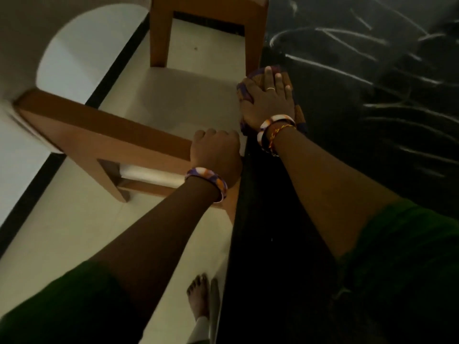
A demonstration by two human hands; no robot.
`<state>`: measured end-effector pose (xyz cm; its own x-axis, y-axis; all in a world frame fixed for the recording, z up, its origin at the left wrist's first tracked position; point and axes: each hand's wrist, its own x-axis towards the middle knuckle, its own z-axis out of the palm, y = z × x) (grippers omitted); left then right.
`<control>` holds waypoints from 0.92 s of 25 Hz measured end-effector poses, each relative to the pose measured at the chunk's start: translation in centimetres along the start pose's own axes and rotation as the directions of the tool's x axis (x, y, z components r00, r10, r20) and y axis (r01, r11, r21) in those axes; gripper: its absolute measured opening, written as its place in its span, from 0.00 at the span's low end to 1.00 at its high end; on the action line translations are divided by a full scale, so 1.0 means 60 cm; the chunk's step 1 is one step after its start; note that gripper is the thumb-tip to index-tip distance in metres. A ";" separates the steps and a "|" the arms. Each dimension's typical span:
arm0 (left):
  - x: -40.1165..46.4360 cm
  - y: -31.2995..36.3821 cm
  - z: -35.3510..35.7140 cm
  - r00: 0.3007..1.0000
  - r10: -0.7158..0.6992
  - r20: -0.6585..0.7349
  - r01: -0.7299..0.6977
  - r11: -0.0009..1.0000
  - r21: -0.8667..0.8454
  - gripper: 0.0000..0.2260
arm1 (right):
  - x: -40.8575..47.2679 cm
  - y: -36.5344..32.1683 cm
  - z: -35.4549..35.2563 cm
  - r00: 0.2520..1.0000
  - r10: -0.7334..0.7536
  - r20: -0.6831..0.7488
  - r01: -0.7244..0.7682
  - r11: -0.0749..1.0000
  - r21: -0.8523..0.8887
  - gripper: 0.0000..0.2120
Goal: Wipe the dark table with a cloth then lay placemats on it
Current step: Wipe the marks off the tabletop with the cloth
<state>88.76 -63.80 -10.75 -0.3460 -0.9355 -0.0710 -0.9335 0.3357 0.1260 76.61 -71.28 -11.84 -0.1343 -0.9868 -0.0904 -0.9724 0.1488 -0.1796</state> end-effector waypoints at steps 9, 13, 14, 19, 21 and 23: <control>-0.186 -0.067 0.049 0.960 0.025 -0.279 -0.047 0.996 -0.073 0.19 | -0.221 -0.038 0.024 0.996 0.085 0.027 -0.086 0.995 0.048 0.28; -0.289 -0.061 0.053 0.983 -0.036 -0.178 0.004 0.984 -0.177 0.17 | -0.337 -0.052 0.037 0.998 0.049 0.031 -0.049 0.999 0.003 0.29; -0.315 -0.057 0.055 0.980 -0.046 -0.192 0.006 0.980 -0.200 0.16 | -0.369 -0.056 0.041 0.999 0.023 0.034 -0.023 1.000 -0.008 0.29; -0.455 -0.027 0.069 0.965 -0.215 -0.151 0.138 0.903 -0.407 0.14 | -0.541 -0.075 0.061 0.992 -0.118 0.043 0.118 0.993 0.019 0.28; -0.505 -0.006 0.074 0.939 -0.342 0.035 0.273 0.681 -0.680 0.12 | -0.605 -0.079 0.069 0.983 -0.179 0.029 0.179 0.984 0.012 0.27; -0.543 0.015 0.077 0.890 -0.425 0.167 0.369 0.455 -0.810 0.11 | -0.654 -0.078 0.075 0.970 -0.244 0.016 0.244 0.970 0.014 0.27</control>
<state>98.75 -32.48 -12.92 0.0728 -0.9567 -0.2817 -0.4767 -0.2815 0.8328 87.31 -32.95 -11.84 0.1098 -0.9922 -0.0597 -0.9731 -0.0951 -0.2099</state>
